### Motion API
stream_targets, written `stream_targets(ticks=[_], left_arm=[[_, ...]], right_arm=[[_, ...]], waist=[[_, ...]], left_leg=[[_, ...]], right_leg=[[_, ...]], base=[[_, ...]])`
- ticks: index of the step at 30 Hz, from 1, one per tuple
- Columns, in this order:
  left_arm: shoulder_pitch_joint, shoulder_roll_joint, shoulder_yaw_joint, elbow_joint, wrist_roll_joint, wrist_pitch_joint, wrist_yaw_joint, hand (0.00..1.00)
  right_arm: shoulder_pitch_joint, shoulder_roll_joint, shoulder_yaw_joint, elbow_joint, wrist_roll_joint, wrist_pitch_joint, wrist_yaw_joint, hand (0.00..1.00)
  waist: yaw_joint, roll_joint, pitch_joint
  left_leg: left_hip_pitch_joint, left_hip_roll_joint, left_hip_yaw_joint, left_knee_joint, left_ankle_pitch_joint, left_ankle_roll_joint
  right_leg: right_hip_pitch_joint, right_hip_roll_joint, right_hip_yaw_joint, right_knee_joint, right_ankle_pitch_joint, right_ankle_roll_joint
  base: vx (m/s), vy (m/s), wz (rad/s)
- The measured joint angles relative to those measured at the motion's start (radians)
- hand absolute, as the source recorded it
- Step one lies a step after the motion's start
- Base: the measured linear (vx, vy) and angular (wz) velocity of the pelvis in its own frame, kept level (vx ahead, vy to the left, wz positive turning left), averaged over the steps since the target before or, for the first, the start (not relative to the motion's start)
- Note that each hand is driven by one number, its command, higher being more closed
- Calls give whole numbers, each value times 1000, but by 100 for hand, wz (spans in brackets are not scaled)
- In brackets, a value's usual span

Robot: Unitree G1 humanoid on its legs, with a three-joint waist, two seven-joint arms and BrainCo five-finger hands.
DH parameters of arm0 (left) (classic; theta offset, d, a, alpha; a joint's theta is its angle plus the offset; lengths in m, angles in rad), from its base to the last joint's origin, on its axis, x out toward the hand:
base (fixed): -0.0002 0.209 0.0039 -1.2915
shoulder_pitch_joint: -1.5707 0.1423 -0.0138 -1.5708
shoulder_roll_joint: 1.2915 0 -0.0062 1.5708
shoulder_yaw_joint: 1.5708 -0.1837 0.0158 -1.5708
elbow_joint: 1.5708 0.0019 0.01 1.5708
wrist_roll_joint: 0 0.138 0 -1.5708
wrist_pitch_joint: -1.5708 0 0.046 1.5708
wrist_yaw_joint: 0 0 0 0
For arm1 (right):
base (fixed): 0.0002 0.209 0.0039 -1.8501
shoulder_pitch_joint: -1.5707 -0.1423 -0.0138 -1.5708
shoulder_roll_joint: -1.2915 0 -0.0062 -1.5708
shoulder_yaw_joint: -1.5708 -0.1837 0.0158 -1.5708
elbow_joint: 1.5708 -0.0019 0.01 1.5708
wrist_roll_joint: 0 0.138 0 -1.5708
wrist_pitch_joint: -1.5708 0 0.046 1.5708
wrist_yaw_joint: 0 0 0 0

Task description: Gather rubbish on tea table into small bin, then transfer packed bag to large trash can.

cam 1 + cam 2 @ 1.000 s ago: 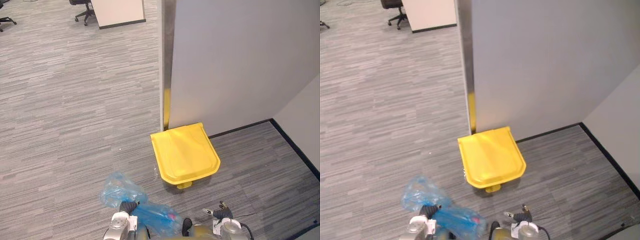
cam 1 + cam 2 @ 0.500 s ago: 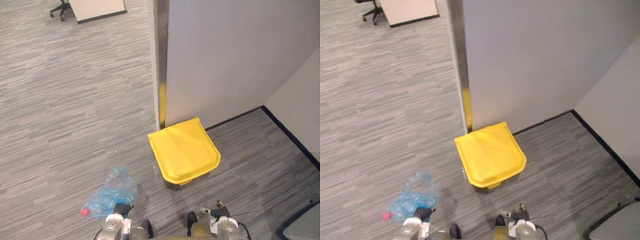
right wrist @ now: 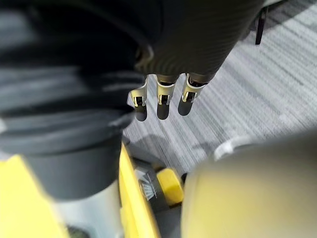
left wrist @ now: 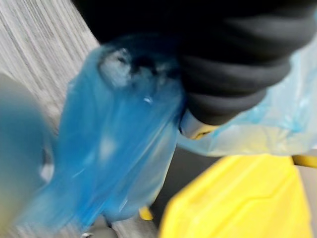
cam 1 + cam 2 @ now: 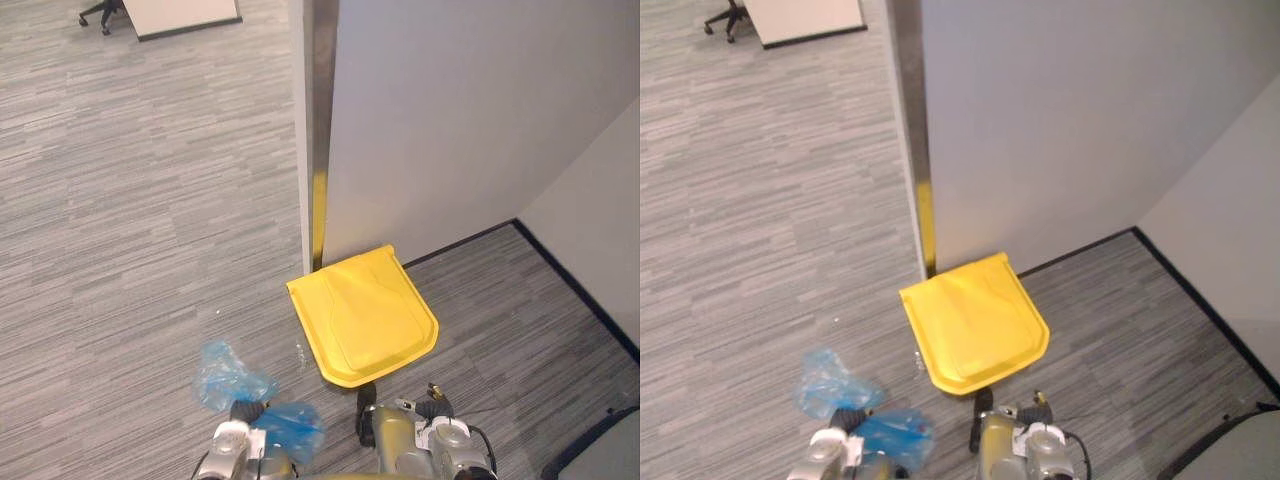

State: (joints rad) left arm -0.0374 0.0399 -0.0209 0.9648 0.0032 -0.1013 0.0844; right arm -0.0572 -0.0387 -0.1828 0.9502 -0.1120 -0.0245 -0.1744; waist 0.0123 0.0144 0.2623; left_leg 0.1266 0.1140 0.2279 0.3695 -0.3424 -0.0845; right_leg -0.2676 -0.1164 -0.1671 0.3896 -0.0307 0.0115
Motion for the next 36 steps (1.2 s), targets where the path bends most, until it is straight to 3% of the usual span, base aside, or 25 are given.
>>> stream_targets(ticks=[3,5,11,19,21,22,23,24,25,26,28,29,30,31,32,34,36], left_arm=[[-12,1,1,-11,14,-1,-3,100],[-11,-3,2,-11,15,-1,-4,100],[3,-12,1,-11,14,0,-5,100],[11,2,-1,-12,13,0,-2,100],[11,3,0,-11,12,1,-2,100],[16,4,0,-12,12,0,-2,100],[18,9,1,-14,11,0,-1,100],[15,11,1,-14,11,1,-1,100],[16,19,0,-13,10,2,-2,100],[35,24,0,-13,8,5,-2,100],[57,28,3,-10,2,14,-4,100],[55,14,0,-10,-4,23,-7,100],[55,10,0,-13,-5,21,-10,100],[51,4,0,-20,-6,14,-9,100],[27,10,-1,-16,-7,19,-8,100],[36,0,-38,-11,-8,21,-11,100],[41,3,-43,-9,-11,21,-10,100]], right_arm=[[1,-1,0,0,-4,-1,2,0],[1,-1,3,2,-4,-1,8,0],[24,3,31,6,-6,-1,11,0],[60,4,39,7,-5,-1,11,0],[68,4,38,6,-4,-4,11,0],[77,6,38,6,-4,-3,11,0],[78,13,33,-13,1,-6,12,0],[80,15,30,-19,1,-6,12,0],[87,26,29,-12,0,-5,13,0],[102,35,30,-5,0,-4,16,0],[104,36,30,12,0,-5,19,0],[100,27,30,17,1,-5,18,0],[93,13,29,21,1,-5,18,0],[74,7,35,29,2,-5,18,0],[69,-5,49,44,2,-5,19,0],[55,-31,48,54,3,-4,16,0],[50,-43,39,54,7,-4,11,0]], waist=[[2,-3,-3],[2,-2,-5],[2,-18,-32],[8,-30,-72],[14,-41,-76],[25,-35,-89],[21,-44,-100],[16,-47,-99],[12,-67,-101],[14,-88,-113],[26,-105,-127],[39,-66,-130],[46,-37,-142],[41,-44,-133],[36,-53,-121],[37,1,-115],[32,9,-100]], left_leg=[[15,1,-31,-9,2,-4],[15,9,-34,-31,11,-18],[16,17,-46,-64,11,-19],[32,-24,-28,-72,14,-15],[31,-37,-13,-78,41,11],[26,-29,7,-98,61,28],[10,-24,10,-110,62,30],[7,-25,9,-115,62,29],[-6,-25,5,-115,67,21],[-27,-26,-5,-90,70,15],[-57,-38,-11,-68,87,2],[-61,-18,-26,-121,110,25],[-72,-6,-27,-144,122,32],[-117,-4,-24,-137,150,-10],[-157,-15,-27,-116,162,-21],[-214,25,-58,-114,180,-32],[-216,39,-61,-144,210,-41]], right_leg=[[0,-6,-15,45,-44,0],[0,-2,-30,32,-46,-1],[2,9,-39,7,-38,-3],[23,-7,-15,-31,26,8],[20,-17,-6,-42,74,24],[16,-14,17,-52,78,36],[-17,-31,33,128,-26,11],[-22,-37,37,196,-59,16],[-22,-62,50,368,-137,33],[-8,-81,68,454,-171,39],[1,-70,83,414,-187,69],[60,-5,109,253,-186,72],[86,20,131,190,-195,76],[77,12,178,186,-250,51],[55,17,181,127,-261,34],[55,66,171,26,-187,13],[50,84,161,-1,-157,10]], base=[[116,-69,21],[93,-50,10],[22,-8,5],[-71,33,-5],[-188,11,-10],[-253,-21,14],[-196,-40,33],[-161,-71,77],[-113,-130,69],[-105,-157,58],[-127,-166,-2],[-179,-121,-26],[-210,-143,-17],[-272,-233,-11],[-281,-244,-5],[-246,-116,-8],[-220,-92,-6]])
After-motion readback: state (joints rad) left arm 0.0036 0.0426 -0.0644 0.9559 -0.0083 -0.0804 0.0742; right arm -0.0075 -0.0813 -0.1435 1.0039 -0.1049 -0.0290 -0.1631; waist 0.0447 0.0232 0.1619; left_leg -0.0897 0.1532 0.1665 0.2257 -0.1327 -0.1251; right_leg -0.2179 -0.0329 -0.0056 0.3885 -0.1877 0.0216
